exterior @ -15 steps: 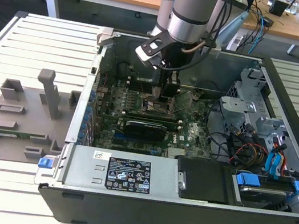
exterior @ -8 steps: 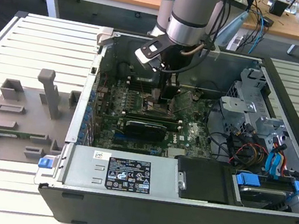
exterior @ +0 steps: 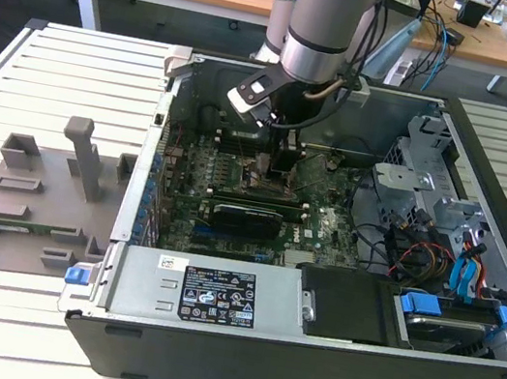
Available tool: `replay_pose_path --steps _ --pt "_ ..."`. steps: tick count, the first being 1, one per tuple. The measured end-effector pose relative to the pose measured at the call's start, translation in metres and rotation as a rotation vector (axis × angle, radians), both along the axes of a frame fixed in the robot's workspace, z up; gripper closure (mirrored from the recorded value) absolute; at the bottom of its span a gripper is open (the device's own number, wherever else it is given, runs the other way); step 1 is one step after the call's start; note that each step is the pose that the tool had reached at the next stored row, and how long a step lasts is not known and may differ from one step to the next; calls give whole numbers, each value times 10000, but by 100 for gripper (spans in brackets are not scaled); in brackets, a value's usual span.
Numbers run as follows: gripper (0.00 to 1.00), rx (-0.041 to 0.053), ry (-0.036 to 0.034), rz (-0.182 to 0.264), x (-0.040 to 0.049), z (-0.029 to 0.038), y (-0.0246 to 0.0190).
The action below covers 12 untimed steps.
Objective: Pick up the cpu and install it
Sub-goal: 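Place the cpu into insertion slot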
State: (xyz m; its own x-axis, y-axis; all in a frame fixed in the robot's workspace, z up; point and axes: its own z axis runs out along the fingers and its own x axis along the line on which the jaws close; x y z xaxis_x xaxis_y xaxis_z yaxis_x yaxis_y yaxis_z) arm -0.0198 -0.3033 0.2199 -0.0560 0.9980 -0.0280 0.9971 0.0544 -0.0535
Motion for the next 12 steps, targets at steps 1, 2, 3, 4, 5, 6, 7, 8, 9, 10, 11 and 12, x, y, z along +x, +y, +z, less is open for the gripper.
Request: replay_pose_path --steps 1,2,3,4,5,6,7,8,9,10,11,12 --pt "45 1 0 0 0 -7 0" --pt "45 0 0 0 0 -11 0" --pt "45 0 0 0 0 -18 0" --pt "45 0 0 0 -1 -30 0" --pt "45 1 -1 -1 -2 -40 0" --pt "45 0 0 0 -1 -52 0" --pt "45 0 0 0 -1 -59 0" --pt "45 0 0 -2 -4 -74 0" --pt "45 -2 0 -1 -7 -81 -4" --pt "45 -2 1 -2 -17 -91 -14" --pt "45 -2 0 0 -26 -98 -29" --pt "45 -4 0 1 -37 -109 -47"
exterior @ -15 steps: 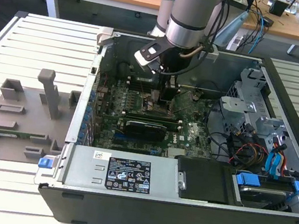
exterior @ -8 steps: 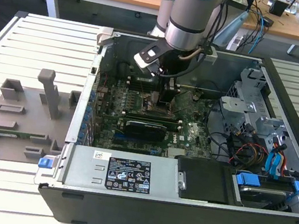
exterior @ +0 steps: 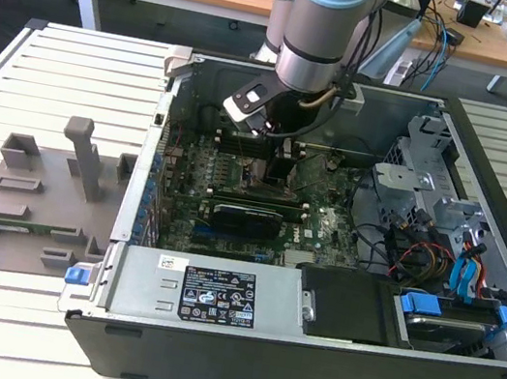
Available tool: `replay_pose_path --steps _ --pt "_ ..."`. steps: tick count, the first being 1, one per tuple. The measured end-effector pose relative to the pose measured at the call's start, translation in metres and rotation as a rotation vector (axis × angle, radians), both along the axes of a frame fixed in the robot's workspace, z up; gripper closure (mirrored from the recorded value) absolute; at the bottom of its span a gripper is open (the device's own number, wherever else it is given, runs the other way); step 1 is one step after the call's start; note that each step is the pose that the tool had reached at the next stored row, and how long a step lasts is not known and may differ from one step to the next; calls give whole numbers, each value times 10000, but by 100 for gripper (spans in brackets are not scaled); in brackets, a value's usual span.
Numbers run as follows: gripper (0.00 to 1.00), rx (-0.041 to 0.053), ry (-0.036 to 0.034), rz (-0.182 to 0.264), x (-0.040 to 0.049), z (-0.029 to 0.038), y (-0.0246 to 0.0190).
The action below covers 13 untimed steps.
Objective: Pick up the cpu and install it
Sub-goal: 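Place the cpu into insertion slot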
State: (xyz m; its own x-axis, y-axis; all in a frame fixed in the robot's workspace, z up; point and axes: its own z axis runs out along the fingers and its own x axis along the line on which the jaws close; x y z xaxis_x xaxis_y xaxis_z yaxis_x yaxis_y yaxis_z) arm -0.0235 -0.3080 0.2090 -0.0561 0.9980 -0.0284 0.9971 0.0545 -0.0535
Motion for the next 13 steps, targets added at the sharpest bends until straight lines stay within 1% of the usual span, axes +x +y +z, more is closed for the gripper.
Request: replay_pose_path --steps 2,5,7,10,13 --pt "45 -6 0 -11 -5 -14 -11" --pt "45 -24 0 -279 -6 -55 -15" --pt "45 -24 0 -283 -6 -64 -16" --pt "45 -25 1 -283 -6 -97 -16" --pt "45 -26 1 -283 -4 -108 -16"
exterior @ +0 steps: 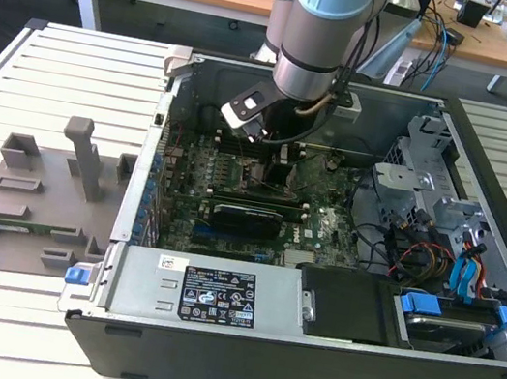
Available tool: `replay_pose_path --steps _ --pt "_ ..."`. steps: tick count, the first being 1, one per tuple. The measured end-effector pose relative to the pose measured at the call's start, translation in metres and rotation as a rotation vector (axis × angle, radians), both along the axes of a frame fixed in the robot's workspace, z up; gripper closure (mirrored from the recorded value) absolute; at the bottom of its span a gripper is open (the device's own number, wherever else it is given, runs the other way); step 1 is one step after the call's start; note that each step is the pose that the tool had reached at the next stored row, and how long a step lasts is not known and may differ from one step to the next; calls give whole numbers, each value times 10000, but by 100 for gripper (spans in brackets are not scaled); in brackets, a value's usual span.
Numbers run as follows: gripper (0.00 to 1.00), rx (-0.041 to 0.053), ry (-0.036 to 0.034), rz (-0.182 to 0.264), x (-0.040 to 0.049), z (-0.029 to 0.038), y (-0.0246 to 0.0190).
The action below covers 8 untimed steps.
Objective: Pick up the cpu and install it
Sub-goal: 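Place the cpu into insertion slot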
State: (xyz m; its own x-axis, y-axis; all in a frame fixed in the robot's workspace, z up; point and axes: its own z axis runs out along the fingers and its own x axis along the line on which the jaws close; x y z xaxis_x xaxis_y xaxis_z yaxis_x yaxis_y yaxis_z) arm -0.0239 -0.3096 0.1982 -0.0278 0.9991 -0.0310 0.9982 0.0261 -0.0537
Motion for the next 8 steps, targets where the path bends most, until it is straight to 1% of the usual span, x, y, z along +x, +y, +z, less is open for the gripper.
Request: replay_pose_path --steps 8 --pt "45 0 0 -92 3 -9 0"
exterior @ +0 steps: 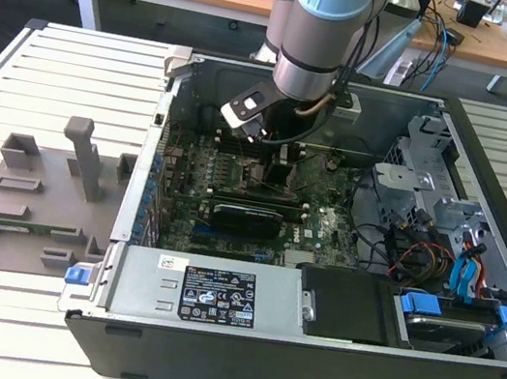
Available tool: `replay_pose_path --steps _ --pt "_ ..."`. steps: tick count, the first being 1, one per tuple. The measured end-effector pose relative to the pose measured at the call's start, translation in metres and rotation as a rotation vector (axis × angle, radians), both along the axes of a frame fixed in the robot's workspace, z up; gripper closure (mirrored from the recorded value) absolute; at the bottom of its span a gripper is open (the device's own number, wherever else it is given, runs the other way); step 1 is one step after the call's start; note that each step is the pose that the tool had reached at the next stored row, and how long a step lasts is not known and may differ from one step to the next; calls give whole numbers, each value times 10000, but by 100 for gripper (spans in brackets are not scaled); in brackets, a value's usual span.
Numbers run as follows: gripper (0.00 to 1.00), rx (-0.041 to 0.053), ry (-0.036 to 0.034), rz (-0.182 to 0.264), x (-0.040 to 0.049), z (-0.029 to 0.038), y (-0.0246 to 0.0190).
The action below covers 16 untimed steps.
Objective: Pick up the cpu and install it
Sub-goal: 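Place the cpu into insertion slot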
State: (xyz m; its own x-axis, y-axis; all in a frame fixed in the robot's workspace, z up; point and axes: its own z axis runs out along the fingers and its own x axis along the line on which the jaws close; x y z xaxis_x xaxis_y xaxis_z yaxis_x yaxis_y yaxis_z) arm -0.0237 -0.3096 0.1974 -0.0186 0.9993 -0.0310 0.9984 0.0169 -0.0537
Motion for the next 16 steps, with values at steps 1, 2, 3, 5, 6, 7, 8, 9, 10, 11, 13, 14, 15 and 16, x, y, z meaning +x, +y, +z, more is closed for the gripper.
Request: replay_pose_path --steps 1,2,3,5,6,7,8,9,10,11,13,14,15,16 --pt "45 1 -1 -3 0 0 0" --pt "45 0 -2 -7 0 0 0" --pt "44 3 -3 -9 0 -1 0" --pt "37 2 -2 -14 0 -1 0" --pt "37 2 -1 -17 0 -1 0" --pt "37 1 0 -16 1 0 -2" --pt "37 1 -1 -14 1 0 -8" --pt "37 2 0 -17 0 1 -30" --pt "37 2 -1 -17 0 2 -32" --pt "37 4 -1 -16 0 3 -27" --pt "37 188 -2 -18 1 2 -17" --pt "37 191 0 -18 0 7 -17" --pt "37 191 0 -17 1 20 -17" --pt "37 193 0 -17 1 48 -17"
